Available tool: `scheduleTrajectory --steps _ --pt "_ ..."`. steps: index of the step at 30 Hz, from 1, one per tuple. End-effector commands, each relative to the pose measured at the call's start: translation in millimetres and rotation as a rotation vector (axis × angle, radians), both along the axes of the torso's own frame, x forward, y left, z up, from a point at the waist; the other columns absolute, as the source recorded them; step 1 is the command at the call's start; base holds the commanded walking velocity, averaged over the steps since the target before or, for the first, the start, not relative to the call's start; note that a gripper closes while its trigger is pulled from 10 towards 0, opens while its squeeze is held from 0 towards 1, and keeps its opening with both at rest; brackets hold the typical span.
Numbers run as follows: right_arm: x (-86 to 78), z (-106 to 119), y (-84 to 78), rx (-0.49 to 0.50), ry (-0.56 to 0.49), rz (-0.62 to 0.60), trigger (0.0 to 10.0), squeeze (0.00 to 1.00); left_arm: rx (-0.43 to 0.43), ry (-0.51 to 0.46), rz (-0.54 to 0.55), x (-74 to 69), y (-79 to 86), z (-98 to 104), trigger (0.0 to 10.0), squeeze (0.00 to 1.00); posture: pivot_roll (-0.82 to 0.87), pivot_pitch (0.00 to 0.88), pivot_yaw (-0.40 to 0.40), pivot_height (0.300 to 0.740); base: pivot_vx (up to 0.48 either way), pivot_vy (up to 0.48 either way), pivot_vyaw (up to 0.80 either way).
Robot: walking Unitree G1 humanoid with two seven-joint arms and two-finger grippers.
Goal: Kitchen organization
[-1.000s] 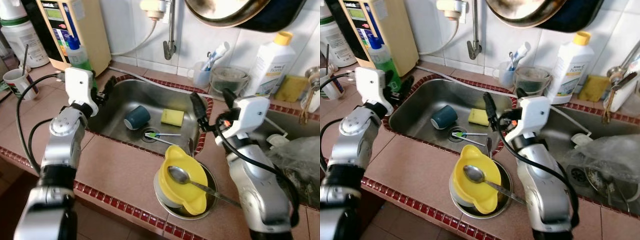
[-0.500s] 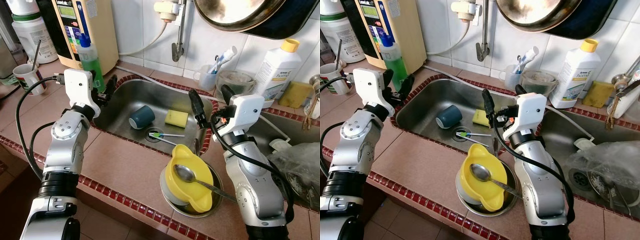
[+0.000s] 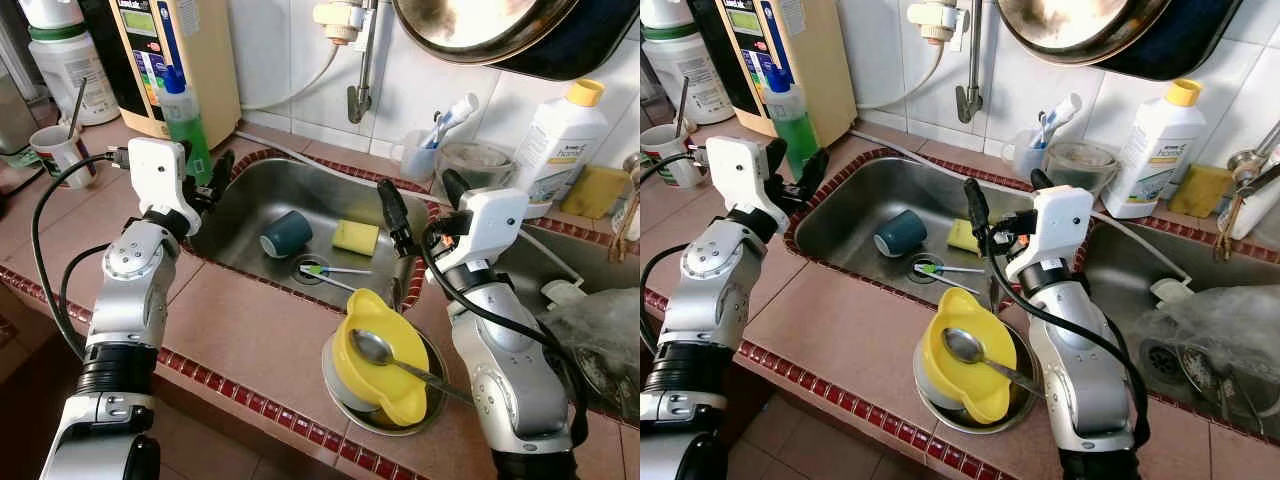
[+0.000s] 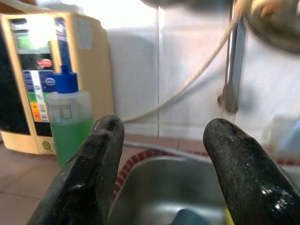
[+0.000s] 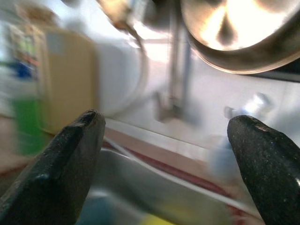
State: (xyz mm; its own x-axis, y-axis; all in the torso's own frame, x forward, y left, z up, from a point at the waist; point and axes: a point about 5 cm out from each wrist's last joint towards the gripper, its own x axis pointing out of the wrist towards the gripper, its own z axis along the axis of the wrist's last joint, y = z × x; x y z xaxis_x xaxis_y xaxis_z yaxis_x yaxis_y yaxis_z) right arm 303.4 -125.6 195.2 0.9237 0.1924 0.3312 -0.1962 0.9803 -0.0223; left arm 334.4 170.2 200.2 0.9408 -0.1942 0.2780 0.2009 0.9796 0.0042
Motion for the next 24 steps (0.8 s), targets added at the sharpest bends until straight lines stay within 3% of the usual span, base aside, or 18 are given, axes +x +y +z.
scheduleTrajectory --steps 1,24 --pt "5.3 -4.0 -1.5 -0.019 -0.004 -0.040 10.0 0.00 -0.002 0.049 -0.003 -4.0 -7.7 -11.1 10.0 0.00 0.09 0.000 -0.062 0.740 0.000 0.000 0.00" --pt "8.9 -8.7 0.0 -0.020 -0.029 -0.043 10.0 0.00 -0.007 0.108 0.031 -8.9 -9.5 -11.6 10.0 0.00 0.09 0.000 -0.066 0.740 0.000 0.000 0.00"
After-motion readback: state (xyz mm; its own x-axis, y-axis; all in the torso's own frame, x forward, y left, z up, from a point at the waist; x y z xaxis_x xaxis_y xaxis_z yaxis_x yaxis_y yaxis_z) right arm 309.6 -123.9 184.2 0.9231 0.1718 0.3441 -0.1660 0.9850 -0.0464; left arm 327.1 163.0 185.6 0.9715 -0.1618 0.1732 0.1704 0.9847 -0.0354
